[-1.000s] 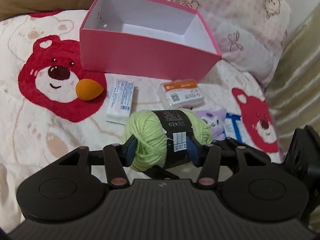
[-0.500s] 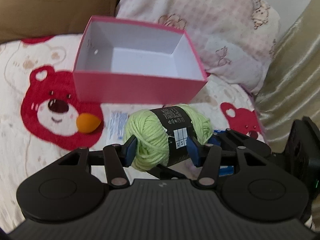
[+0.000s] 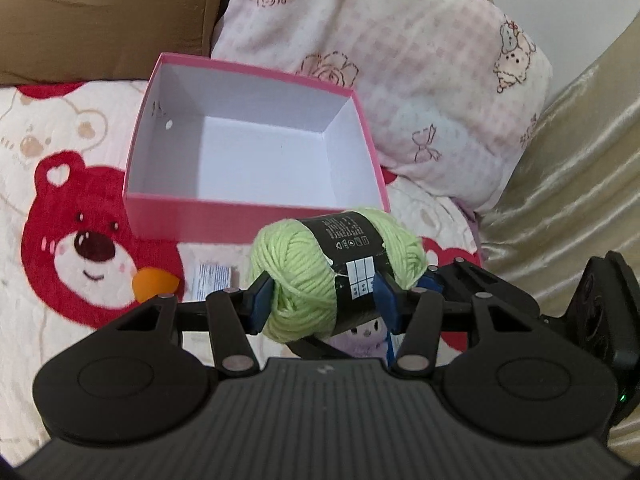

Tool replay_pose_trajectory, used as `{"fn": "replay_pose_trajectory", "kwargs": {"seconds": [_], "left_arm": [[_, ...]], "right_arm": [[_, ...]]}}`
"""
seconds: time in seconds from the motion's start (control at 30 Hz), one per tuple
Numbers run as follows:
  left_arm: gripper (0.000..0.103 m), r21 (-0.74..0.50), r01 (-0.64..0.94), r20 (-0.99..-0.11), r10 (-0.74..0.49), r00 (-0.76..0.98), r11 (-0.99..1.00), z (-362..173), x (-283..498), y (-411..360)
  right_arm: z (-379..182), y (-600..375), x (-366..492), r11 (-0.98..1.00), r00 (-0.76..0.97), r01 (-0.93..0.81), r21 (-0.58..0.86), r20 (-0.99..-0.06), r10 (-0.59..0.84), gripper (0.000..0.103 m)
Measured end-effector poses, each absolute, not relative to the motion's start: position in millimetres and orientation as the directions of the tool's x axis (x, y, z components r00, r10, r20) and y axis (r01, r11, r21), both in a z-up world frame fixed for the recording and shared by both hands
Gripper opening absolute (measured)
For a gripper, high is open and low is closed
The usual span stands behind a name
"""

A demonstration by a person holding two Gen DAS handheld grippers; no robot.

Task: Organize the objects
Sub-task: 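Lift the green yarn ball with the left tool over the pink box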

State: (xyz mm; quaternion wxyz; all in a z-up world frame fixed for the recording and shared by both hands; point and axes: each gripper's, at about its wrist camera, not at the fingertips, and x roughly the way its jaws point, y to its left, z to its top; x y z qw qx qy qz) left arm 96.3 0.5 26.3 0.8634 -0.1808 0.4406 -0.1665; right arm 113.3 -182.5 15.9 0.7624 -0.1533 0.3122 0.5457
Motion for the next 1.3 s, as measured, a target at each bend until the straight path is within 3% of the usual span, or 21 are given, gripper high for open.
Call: {"fn": "replay_pose_trajectory", "kwargs": {"seconds": [0.17, 0.37, 0.8, 1.3], "left_arm": [[0.053, -0.441, 0.120, -0.691, -0.422, 0.586, 0.889, 33, 119, 2], [0.051, -0.461, 0.146, -0.655, -0.447, 0.610, 0.875, 37, 143, 14], [0.052, -0.414, 0.196, -0.650, -0.440, 0.619, 0.889, 18, 230, -10], [0.050, -0.575, 0.120, -0.637, -0.535, 0.555, 0.809, -30, 308, 11]], "right_arm": [[26, -154, 124, 0.340, 0.248, -0.941, -0.001, -0.685, 0.685, 0.090], [40, -141, 154, 0.386, 0.235, -0.917, 0.100, -0.646, 0.726, 0.090], [23, -107, 218, 0.458, 0.310, -0.887, 0.063, -0.655, 0.689, 0.085], [-7, -68, 281, 0.513, 0.302, -0.852, 0.102, -0.705, 0.642, 0.085]]}}
